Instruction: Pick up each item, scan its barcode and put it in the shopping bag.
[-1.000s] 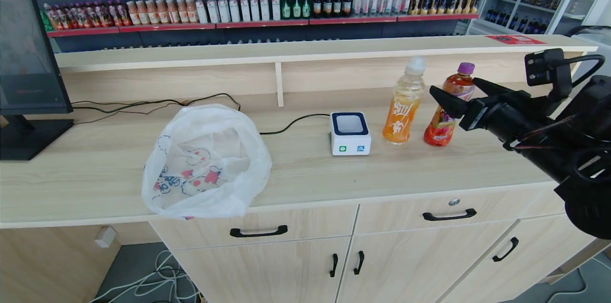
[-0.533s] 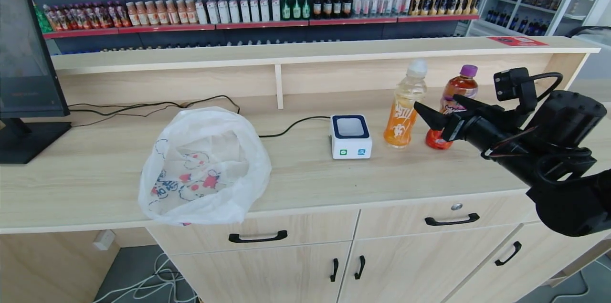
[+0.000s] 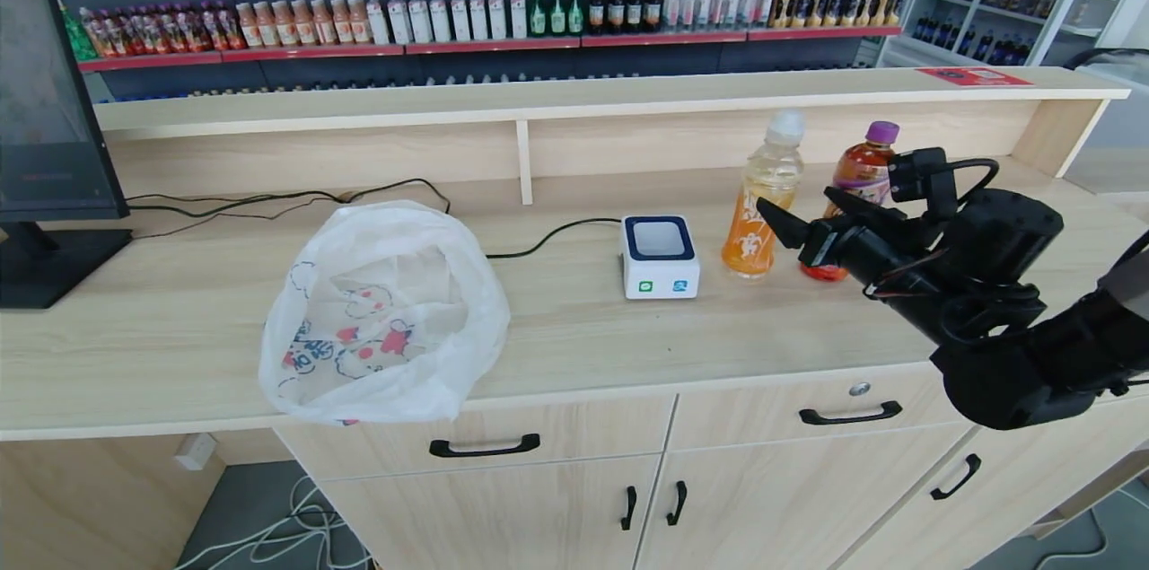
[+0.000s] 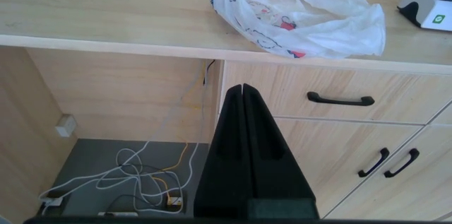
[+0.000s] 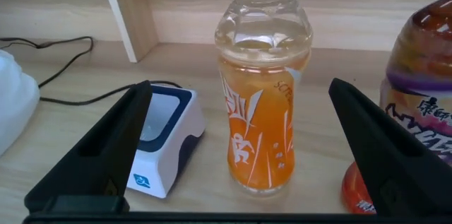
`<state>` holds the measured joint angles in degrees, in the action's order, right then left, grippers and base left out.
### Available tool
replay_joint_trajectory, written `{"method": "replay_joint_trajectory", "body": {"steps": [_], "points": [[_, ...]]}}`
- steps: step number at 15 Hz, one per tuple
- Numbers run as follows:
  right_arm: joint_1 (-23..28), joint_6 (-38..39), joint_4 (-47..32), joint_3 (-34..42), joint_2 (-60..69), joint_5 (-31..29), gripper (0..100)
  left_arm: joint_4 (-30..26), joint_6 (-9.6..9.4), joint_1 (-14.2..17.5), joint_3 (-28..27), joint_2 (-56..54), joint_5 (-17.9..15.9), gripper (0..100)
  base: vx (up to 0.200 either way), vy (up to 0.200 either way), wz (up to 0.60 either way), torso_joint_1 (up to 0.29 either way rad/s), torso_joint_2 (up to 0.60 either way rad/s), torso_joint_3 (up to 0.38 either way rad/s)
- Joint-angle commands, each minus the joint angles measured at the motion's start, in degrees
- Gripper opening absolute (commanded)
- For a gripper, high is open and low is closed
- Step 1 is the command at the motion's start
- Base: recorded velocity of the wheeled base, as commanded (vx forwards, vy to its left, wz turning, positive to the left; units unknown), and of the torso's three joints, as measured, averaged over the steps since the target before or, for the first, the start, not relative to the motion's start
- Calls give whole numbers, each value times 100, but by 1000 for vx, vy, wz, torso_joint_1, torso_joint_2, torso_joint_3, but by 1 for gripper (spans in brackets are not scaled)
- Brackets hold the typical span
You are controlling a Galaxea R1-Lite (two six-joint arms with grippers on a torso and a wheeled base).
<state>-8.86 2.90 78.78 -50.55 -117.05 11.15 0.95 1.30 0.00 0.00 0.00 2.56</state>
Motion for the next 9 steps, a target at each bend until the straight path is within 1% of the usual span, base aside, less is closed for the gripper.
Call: {"method": "replay_joint_trajectory", "body": {"steps": [1, 5, 7, 9], "points": [[-37, 53, 24, -350, -459, -26, 100, 2, 1, 0, 0, 0, -1, 0, 0, 0, 0, 0, 0, 0], [-72, 167, -38, -939, -1048, -26, 100, 10, 1, 0, 0, 0, 8, 0, 0, 0, 0, 0, 0, 0], [-72, 299, -108, -1484, -1329, -61, 100, 10, 1, 0, 0, 0, 8, 0, 0, 0, 0, 0, 0, 0], [25, 316, -275, -1835, -1557, -149, 100, 10, 1, 0, 0, 0, 8, 0, 0, 0, 0, 0, 0, 0]]}}
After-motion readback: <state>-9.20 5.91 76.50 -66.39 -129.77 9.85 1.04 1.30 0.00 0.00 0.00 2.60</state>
